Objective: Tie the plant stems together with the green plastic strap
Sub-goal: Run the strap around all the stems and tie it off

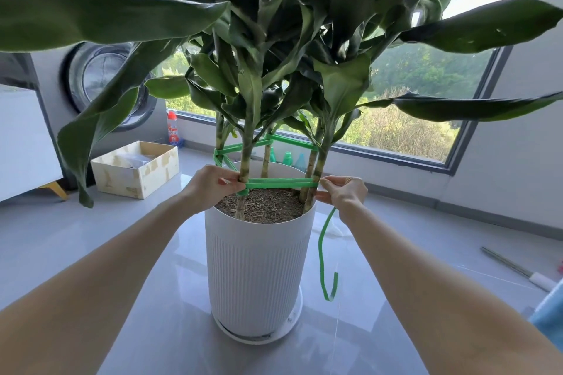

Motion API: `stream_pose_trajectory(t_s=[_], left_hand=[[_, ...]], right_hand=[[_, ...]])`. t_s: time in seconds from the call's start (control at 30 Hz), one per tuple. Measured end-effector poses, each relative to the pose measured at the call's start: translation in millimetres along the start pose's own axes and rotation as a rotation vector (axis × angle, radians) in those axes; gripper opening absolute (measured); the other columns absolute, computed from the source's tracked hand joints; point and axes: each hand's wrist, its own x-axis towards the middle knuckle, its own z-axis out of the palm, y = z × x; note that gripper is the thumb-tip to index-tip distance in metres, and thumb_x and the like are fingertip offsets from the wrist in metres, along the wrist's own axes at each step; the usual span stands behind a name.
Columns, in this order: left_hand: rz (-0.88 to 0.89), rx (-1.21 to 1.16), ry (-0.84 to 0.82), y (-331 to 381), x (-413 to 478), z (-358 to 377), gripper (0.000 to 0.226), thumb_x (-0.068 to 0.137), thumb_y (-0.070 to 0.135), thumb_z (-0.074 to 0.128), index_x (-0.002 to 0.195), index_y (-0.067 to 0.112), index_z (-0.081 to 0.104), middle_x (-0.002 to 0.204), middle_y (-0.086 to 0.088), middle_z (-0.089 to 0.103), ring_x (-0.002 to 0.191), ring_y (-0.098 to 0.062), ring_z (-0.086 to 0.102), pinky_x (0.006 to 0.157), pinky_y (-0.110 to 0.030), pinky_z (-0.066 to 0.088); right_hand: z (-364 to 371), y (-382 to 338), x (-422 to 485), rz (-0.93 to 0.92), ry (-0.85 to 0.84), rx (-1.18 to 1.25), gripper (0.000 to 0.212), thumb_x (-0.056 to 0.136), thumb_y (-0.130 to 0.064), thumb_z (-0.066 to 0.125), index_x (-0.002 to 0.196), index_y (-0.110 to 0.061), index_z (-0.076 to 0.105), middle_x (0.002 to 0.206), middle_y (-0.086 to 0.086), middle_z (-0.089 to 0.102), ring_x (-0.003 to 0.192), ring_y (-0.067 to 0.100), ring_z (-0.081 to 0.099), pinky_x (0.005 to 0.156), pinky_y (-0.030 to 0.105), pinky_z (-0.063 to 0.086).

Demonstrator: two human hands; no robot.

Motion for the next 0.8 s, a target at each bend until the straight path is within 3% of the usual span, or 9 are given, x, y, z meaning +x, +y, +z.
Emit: stream_pose_trajectory(t_s=[0.5,0.67,0.8], left_hand=[[0.002,0.004,0.021,1.1,-1.6,2.5,0.026,0.086,0.008,0.065,0.111,0.003,0.068,0.090,-0.003,0.066,0.067,-0.008,0.052,0.057,-0.011,0.036],[0.003,0.013,0.024,2.2,-2.6,3.1,0.026,0.086,0.009,0.065,0.112,0.005,0.068,0.089,-0.002,0.065,0.069,-0.011,0.052,0.057,-0.011,0.036],[0.002,0.015,0.027,1.1,-2.3,3.4,0.025,0.087,0.010,0.065,0.111,0.006,0.069,0.088,-0.002,0.065,0.067,-0.009,0.053,0.058,-0.012,0.036]], right_hand=[[-9.7,-7.0,-12.1,-0.008,-0.009,-0.014,0.004,0.081,-0.003,0.072,0.083,-0.005,0.070,0.069,0.009,0.069,0.056,0.024,0.070,0.066,0.034,0.061],[-12.8,-11.4,-19.5,-0.023,-0.015,-0.035,0.001,0.083,0.000,0.069,0.084,-0.001,0.068,0.070,0.010,0.068,0.047,0.019,0.066,0.048,0.023,0.056],[-15.6,-10.4,-22.5,-0.036,-0.023,-0.074,0.003,0.083,-0.004,0.070,0.087,-0.004,0.070,0.075,0.008,0.069,0.052,0.018,0.068,0.049,0.024,0.056]])
